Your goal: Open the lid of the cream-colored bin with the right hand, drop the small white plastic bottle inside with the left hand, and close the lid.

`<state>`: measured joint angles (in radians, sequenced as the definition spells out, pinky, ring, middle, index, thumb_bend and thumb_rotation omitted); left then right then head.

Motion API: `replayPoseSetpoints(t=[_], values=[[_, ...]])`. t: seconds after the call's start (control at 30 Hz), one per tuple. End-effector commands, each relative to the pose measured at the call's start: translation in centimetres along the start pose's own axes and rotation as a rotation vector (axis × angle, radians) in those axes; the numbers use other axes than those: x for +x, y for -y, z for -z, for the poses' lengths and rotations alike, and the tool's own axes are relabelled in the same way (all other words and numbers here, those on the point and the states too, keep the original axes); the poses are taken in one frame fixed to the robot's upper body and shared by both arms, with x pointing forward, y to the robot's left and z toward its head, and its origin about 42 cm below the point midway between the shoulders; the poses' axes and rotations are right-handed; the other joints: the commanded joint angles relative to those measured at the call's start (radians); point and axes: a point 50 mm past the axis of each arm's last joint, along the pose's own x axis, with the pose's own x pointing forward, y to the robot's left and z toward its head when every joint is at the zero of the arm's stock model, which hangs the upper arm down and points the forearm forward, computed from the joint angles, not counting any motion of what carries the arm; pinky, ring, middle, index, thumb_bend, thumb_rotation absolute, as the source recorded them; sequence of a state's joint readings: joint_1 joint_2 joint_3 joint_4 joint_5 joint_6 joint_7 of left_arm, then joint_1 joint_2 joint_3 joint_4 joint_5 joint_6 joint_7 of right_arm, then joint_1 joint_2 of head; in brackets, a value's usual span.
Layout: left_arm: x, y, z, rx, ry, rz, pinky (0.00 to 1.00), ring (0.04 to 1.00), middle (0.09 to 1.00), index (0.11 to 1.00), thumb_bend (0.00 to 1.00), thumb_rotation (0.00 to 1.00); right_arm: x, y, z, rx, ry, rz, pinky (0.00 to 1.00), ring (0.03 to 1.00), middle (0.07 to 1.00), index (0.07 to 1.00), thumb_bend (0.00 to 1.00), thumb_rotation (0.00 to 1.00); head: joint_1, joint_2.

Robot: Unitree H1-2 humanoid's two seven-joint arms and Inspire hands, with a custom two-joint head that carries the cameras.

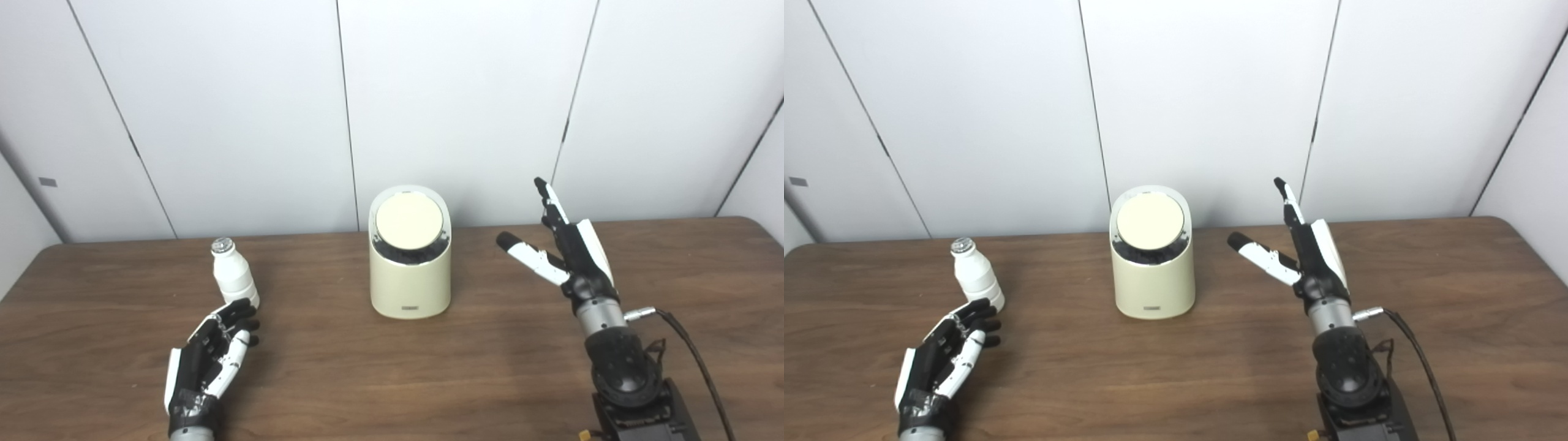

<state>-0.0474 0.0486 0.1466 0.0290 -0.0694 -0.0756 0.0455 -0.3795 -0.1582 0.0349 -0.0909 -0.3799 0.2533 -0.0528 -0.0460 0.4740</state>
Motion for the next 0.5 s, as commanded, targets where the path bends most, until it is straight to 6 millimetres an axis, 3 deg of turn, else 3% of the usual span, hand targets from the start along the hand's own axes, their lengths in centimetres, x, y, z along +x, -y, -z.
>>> replayPoseSetpoints(t=[0.0, 0.1, 0.27, 0.47], values=[[-0.8, 0.9, 1.6, -0.018, -0.038, 0.011, 0.64, 0.707, 0.743, 0.735, 0.27, 0.27, 2.0, 0.2, -3.1, -0.018, 0.093, 0.039, 0.87, 0.969, 1.000, 1.000, 1.00, 0.74, 0.001, 0.000], [-0.9, 1.1, 1.6, -0.018, -0.042, 0.010, 0.64, 0.702, 0.737, 0.731, 0.27, 0.26, 3.1, -0.2, -4.0, -0.052, 0.126, 0.043, 0.82, 0.957, 1.000, 1.000, 1.00, 0.71, 0.003, -0.001], [-1.0, 1.3, 1.6, -0.011, -0.043, 0.015, 0.65, 0.702, 0.736, 0.729, 0.28, 0.29, 4.0, -0.9, -5.2, -0.038, 0.135, 0.037, 0.95, 1.000, 1.000, 1.000, 1.00, 0.63, 0.006, -0.001], [-1.0, 1.5, 1.5, -0.019, -0.046, 0.023, 0.66, 0.705, 0.736, 0.731, 0.27, 0.27, 4.8, -1.8, -6.9, -0.204, 0.133, 0.022, 0.92, 1.000, 1.000, 1.000, 1.00, 0.56, 0.012, -0.003]])
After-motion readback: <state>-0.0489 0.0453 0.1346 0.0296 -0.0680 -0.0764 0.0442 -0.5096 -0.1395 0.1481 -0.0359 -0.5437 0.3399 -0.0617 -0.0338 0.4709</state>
